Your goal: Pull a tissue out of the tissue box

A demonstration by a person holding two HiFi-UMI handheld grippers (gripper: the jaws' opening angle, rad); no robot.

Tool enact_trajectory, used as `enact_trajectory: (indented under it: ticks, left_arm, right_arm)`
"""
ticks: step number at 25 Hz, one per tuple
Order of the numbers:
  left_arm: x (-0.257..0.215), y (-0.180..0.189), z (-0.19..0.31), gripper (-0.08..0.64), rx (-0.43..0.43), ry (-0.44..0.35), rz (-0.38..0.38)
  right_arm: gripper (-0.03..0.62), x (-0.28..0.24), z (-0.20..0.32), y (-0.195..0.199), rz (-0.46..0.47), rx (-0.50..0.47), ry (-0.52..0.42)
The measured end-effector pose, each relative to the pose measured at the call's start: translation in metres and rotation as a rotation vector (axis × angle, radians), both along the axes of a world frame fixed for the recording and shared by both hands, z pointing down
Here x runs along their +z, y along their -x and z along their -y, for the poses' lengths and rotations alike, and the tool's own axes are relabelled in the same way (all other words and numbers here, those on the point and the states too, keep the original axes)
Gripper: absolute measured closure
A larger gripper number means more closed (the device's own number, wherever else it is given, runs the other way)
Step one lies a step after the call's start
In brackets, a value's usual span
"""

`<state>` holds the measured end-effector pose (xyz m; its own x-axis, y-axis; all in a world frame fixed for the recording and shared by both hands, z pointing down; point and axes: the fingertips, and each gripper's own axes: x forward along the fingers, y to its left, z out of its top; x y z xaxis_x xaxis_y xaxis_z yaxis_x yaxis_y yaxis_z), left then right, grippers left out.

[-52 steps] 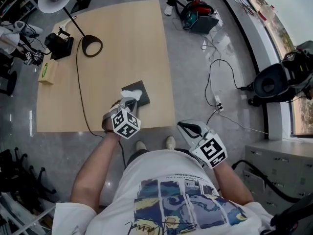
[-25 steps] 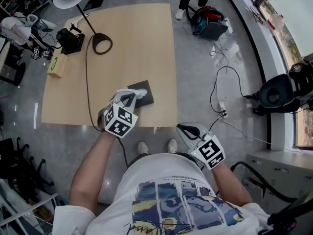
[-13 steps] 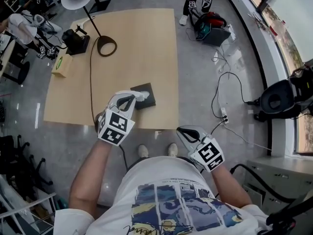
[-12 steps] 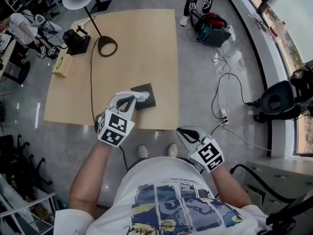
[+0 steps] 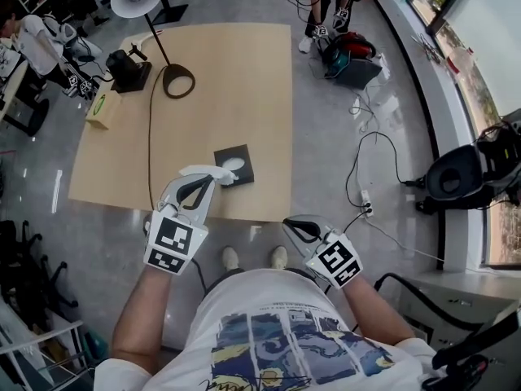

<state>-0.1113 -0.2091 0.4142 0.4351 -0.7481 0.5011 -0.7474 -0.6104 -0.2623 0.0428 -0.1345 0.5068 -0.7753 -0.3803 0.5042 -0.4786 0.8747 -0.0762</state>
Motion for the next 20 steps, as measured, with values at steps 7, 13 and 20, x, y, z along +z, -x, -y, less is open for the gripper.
enact_trajectory:
  ticks: [7, 13, 20]
  left_arm:
    - [-0.014, 0.007, -0.031, 0.553, -0.013, -0.025, -0.036]
    - [-0.01, 0.01, -0.056, 0.552, -0.007, -0.016, -0.031]
    - [-0.003, 0.005, -0.067, 0.552, 0.023, 0.005, -0.039]
  right_arm:
    - [0.589, -0.002, 0.001, 0.023, 0.0, -0.057, 0.006]
    - [0.589, -0.005, 0.003, 0.038, -0.011, -0.097, 0.008]
    - [0.589, -0.014, 0.007, 0.051, -0.003, -0.112, -0.007]
